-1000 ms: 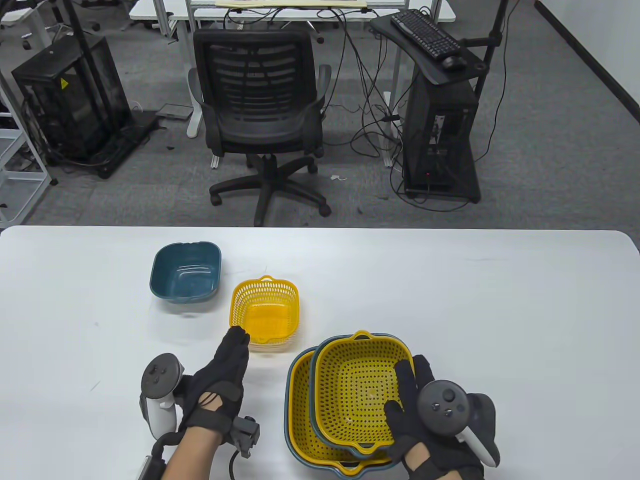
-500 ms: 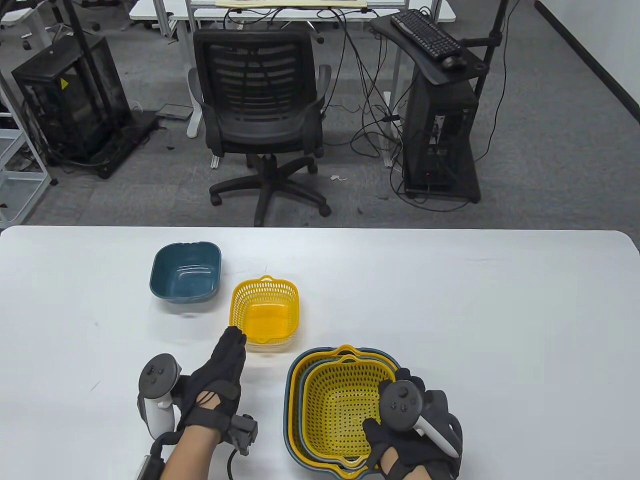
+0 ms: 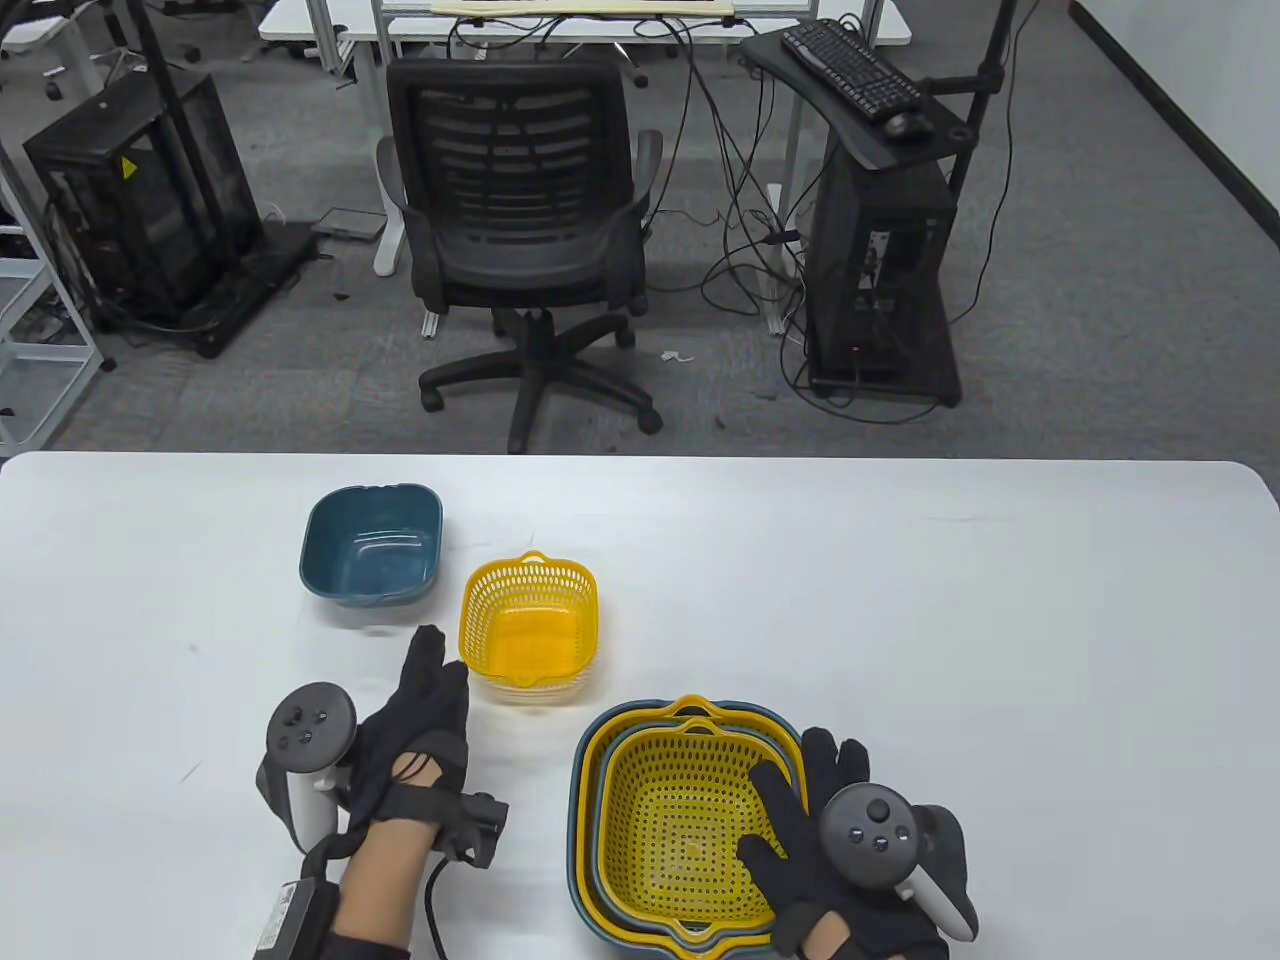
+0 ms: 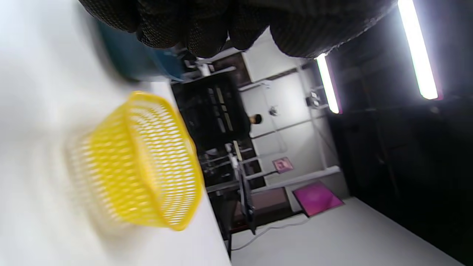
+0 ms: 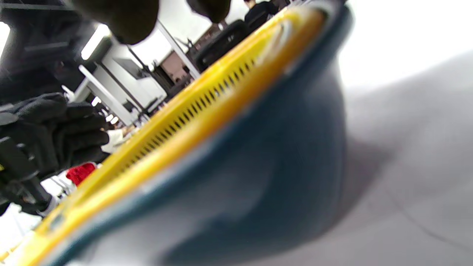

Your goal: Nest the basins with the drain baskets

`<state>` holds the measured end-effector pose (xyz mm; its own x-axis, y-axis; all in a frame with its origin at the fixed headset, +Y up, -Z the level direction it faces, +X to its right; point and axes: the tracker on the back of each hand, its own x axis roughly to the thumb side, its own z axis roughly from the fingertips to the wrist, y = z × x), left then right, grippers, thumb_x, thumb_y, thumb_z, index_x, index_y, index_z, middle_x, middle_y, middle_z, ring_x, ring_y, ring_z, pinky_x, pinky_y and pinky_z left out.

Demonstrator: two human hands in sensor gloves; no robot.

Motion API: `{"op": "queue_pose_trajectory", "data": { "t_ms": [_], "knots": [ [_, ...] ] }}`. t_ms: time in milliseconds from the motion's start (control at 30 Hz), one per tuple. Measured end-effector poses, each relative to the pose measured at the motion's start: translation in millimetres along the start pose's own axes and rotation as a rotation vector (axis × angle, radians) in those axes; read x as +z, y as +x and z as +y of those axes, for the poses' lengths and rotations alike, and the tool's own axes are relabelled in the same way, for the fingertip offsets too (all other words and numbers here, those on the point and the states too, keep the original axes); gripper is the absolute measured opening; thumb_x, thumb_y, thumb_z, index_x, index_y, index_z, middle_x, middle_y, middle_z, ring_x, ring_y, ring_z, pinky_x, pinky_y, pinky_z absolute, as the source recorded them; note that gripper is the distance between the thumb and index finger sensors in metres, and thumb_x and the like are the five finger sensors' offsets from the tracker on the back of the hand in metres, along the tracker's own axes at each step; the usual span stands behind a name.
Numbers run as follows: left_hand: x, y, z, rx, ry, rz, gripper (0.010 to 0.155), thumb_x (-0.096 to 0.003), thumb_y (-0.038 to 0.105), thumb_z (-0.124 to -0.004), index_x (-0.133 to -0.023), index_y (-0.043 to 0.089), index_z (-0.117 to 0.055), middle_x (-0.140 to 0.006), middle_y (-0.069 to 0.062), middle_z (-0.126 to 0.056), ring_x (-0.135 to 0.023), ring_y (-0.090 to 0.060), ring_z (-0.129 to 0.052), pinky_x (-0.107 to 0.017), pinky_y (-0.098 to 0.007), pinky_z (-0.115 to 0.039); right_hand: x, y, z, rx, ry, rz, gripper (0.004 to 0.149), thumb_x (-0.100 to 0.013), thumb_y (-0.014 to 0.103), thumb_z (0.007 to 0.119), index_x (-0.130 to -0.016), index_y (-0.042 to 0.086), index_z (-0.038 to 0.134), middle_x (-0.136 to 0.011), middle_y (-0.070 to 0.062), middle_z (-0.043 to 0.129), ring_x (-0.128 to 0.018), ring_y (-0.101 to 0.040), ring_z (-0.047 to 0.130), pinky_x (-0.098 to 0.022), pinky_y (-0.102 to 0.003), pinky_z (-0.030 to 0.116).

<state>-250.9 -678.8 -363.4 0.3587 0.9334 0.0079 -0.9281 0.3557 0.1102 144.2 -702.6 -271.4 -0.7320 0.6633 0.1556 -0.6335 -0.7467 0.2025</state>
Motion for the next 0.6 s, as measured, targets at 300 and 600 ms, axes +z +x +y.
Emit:
{"op": "queue_pose_trajectory", "data": {
  "t_ms": [300,600],
  "knots": [
    [-33,137,33,-0.630,0.020,-0.220,0.075,-0.0513,0.048,-0.074,-0.115,0.035,-0.037,-0.122,0.001,-0.035,-0.112,-0.044,-0.045,-0.078,-0.061,-0.045,6,12,-9,-0.087,-0.071,-0.131,0.067,-0.052,0.041,0.070,-0.108,0.012,0.048,-0.111,-0.017,0.005,-0.095,-0.052,-0.003,-0.064,-0.077,0.028],
    [-100,22,-24,-0.924,-0.244,0.059,0.076,-0.0511,0.045,-0.075,-0.111,0.041,-0.029,-0.118,0.010,-0.024,-0.107,-0.049,-0.055,-0.074,-0.063,-0.053,14,32,-7,-0.034,-0.046,-0.337,0.064,-0.052,0.042,0.071,-0.107,0.014,0.055,-0.115,-0.015,0.017,-0.100,-0.051,0.007,-0.064,-0.078,0.031]
  ]
}}
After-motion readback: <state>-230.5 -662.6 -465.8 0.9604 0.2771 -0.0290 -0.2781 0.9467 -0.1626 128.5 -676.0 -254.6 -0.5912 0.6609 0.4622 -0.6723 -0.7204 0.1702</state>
